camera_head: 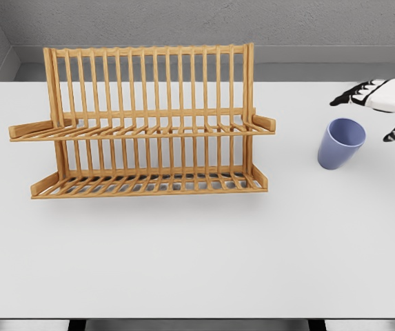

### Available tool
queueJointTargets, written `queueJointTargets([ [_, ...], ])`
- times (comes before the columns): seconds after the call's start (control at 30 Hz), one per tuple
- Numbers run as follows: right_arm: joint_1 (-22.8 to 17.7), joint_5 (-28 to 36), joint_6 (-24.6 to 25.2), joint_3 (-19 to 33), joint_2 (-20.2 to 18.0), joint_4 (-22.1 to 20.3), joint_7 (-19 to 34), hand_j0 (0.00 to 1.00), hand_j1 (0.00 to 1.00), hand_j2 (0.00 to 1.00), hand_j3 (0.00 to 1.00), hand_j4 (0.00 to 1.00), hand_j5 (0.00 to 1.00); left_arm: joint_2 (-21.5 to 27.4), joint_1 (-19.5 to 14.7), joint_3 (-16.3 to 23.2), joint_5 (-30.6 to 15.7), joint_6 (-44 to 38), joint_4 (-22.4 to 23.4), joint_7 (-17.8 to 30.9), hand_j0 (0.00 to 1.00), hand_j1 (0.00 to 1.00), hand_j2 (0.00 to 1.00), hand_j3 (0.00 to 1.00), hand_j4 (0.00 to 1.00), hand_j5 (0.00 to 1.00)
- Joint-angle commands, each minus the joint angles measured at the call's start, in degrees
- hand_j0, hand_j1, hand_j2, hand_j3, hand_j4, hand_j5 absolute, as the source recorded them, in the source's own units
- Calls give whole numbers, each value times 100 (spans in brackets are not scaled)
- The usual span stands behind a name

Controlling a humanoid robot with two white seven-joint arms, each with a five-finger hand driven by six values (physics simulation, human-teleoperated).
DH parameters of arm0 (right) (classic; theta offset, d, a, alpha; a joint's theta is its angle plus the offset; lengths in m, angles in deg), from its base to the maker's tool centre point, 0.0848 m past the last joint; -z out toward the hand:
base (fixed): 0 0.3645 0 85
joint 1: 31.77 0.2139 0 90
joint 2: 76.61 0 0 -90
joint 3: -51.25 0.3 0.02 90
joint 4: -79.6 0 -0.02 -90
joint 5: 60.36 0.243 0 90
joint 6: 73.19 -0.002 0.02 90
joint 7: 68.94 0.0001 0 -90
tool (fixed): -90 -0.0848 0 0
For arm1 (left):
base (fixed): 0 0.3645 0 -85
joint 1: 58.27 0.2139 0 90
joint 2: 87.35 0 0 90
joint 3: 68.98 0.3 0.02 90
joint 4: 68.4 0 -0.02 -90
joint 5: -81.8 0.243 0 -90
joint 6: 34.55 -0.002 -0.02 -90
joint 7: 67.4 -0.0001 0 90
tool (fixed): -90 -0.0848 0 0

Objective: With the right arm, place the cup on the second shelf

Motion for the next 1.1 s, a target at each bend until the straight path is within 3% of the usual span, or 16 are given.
queueJointTargets([
  [0.0,9,6,16,-105,62,108,16,100,100,100,100,100,100,0,0,0,-1,0,0,1,100,100,100,100,100,100],
  [0.2,545,-3,16,-974,379,775,16,100,100,100,100,100,100,0,0,0,-1,0,0,1,100,100,100,100,100,100],
  [0.6,756,-3,16,-1238,590,1180,16,100,100,100,100,100,100,0,0,0,-1,0,0,1,100,100,100,100,100,100],
  [1.07,817,-11,16,-1309,616,916,16,100,100,100,100,100,100,0,0,0,-1,0,0,1,100,100,100,100,100,100],
])
